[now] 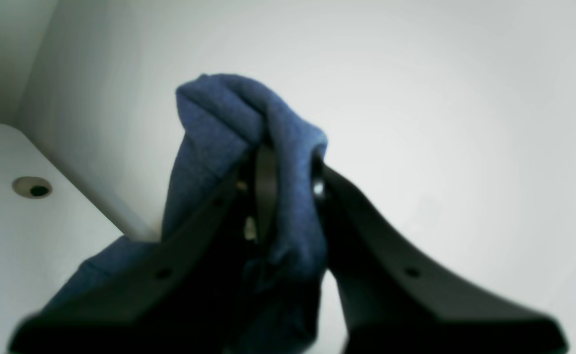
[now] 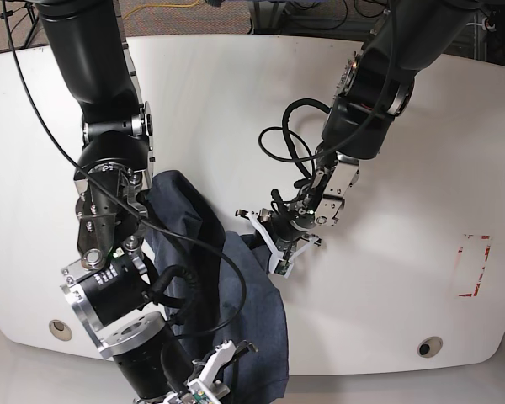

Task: Layout the t-shirt on the table in an organized manner, then fold the t-shirt properly
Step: 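Pull the grasped edge with the left gripper away from the right gripper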

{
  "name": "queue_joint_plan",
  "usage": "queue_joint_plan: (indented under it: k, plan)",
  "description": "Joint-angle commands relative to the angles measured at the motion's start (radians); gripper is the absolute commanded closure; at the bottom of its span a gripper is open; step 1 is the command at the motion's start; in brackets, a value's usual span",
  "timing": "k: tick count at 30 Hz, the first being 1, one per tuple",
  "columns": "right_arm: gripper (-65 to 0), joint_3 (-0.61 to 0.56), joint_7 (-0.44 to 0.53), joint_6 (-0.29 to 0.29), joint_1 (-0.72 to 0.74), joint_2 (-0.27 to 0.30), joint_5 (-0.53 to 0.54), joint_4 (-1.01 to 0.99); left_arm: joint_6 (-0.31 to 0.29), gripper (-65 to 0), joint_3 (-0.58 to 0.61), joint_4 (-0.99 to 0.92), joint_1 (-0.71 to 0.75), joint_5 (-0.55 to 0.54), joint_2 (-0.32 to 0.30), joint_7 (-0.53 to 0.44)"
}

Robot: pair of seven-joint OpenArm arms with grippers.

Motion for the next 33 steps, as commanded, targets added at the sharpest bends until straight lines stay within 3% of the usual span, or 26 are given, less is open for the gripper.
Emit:
queue_joint_plan:
  k: [1, 5, 13, 27, 33]
  plan:
    - [0.0, 0.005, 0.033, -0.015, 0.038, -0.001, 0.002, 0.011, -0.003, -1.3, -0.001, 0.023, -0.021, 0.001, 0.0, 0.014]
    - [0.0, 0.005, 0.033, -0.015, 0.04, 0.001, 0.002, 0.011, -0.003, -0.3, -0.001, 0.095, 0.024, 0.001, -0.005, 0.019]
    - [0.0, 0.045, 0.033, -0.017, 0.04, 0.005, 0.0, 0.011, -0.002, -0.3, -0.022, 0.373, 0.147, -0.001, -0.118, 0.117]
    - [0.0, 0.163, 0.03, -0.017, 0.038, 0.008, 0.003, 0.011, -0.003, -0.3, -0.242, 0.892, 0.366, -0.001, -0.264, 0.329]
    - [0.0, 0.171, 0.03, -0.017, 0.038, 0.041, 0.002, -0.009, -0.003, -0.3, -0.355, 1.12, 0.424, -0.001, -0.307, 0.439]
